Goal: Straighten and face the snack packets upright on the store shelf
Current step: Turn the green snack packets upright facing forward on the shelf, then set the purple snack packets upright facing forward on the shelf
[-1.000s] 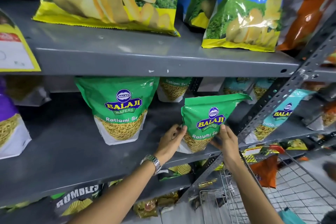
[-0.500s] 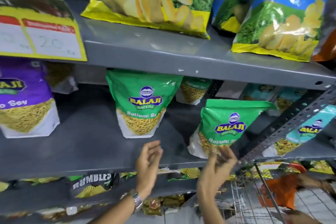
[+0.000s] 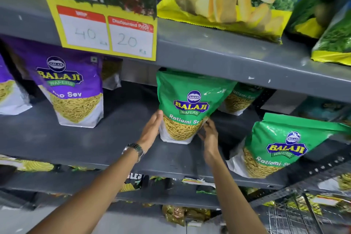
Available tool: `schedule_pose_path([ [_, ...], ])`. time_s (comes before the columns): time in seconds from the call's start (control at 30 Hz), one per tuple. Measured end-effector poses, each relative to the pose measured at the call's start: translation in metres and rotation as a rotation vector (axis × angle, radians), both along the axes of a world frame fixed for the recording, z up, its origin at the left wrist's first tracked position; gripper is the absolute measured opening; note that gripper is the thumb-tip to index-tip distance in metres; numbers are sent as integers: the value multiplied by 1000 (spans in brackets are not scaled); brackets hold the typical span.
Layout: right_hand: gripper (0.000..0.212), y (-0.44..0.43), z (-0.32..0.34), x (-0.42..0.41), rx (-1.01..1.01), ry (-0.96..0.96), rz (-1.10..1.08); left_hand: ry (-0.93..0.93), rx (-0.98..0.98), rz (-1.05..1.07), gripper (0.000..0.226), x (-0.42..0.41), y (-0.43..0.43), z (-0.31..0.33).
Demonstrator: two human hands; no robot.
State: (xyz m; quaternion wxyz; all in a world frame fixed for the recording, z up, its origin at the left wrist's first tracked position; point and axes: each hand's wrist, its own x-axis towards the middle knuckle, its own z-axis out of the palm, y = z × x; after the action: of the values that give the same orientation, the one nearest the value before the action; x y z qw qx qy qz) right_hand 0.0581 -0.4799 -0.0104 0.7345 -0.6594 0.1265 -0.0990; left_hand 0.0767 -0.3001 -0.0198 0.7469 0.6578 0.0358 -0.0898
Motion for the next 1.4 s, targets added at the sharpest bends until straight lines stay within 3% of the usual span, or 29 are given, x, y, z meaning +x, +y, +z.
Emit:
schedule_pose_path([
  [0.43,23,-12,-2,-60,-59,26,-64,-10,-5,-123,71,-55,9,1],
  [0.67,22,-10,-2,-84,-79,41,-89,21,-71,-149,59,-76,12,1],
  [0.93,30,-7,-2,-92,-101,39,-150,30,-39,-154,65,-82,12,8],
  [1.0,23,-3,0,-93,-81,55,-164,26,-24,-161,61,-82,13,9],
  [1.07,12,4,-1,-96,-57,64,-227,27,-16,-154,53,-82,14,11],
  [1.23,26,52,-14,-124,-183,-82,-722,-34,-97,-61,36,-89,32,12],
  [1.3,25,87,-25,-137,-208,-125,-664,-62,-114,28,29,-91,56,8],
  [1.4,19,141,-33,-138,-184,-155,-314,-127,-116,310,25,-88,109,-1],
])
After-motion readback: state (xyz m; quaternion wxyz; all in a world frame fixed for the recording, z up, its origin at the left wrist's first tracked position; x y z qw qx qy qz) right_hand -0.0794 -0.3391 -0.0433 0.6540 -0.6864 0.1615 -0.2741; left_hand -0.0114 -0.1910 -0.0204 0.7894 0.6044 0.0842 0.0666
